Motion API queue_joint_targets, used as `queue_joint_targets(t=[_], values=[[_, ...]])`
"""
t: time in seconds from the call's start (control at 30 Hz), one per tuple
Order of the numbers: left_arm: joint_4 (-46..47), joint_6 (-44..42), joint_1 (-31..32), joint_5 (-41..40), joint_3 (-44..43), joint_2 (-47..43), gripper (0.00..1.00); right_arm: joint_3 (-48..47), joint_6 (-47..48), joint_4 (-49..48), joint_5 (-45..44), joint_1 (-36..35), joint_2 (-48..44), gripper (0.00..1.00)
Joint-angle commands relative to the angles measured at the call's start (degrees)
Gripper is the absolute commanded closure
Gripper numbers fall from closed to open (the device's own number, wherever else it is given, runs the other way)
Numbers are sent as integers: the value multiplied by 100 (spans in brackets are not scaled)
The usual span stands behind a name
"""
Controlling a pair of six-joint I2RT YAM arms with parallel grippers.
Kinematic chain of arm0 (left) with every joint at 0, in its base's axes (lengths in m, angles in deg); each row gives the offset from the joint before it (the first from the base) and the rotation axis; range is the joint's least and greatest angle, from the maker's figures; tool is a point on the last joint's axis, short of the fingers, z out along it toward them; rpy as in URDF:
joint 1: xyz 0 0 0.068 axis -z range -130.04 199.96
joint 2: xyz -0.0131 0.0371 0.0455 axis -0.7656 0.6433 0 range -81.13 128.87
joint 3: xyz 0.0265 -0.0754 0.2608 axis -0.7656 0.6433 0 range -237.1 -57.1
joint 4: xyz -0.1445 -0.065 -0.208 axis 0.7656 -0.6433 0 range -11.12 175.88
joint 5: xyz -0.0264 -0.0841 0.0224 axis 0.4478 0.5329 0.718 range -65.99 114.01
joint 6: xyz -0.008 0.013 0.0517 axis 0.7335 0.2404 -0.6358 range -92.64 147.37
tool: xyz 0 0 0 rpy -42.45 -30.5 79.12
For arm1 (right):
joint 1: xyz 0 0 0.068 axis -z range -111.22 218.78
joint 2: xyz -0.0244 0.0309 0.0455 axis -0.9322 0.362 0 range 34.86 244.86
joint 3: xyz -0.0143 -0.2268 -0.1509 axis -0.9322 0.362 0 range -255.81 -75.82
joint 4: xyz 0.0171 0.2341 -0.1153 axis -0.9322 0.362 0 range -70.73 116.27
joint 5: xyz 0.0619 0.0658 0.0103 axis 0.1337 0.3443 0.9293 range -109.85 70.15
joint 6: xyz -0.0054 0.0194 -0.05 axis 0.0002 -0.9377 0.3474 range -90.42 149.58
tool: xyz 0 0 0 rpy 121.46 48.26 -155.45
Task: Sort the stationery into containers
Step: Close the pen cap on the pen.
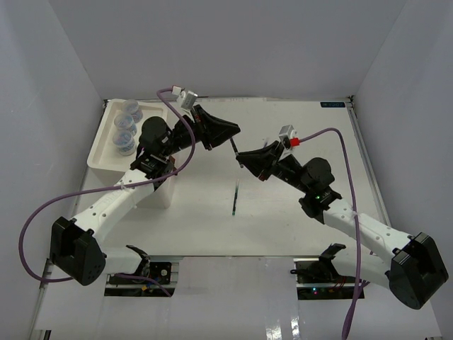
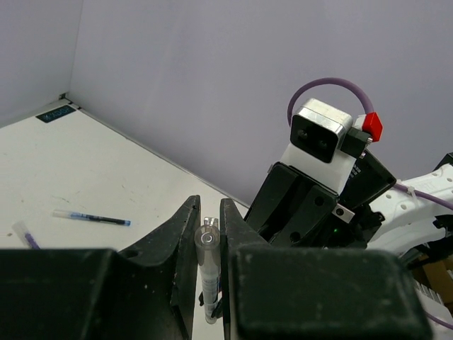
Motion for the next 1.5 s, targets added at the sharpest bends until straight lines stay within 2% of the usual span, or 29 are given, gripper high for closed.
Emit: queue_joint_targets(t=[0.0, 0.27, 0.63, 0.93, 1.23, 1.47], values=[[-345, 49, 110, 373, 178, 88, 100, -809, -4, -874, -212, 11, 28, 92], [-547, -57, 110, 398, 335, 167, 100, -1364, 84, -847, -185, 73, 187, 92], [-1610, -576, 110, 741, 134, 413, 100, -1690, 119, -786, 8, 354, 152, 92], [-1497, -470, 145, 873, 274, 545, 100, -1865, 49, -847, 35, 407, 205, 92], [-1339, -453, 356, 654, 529, 642, 100, -2111, 40, -847, 34, 442, 231, 92], [-1532, -567, 417, 663, 590, 695, 100, -2252, -4, -839, 78, 556, 196, 92]])
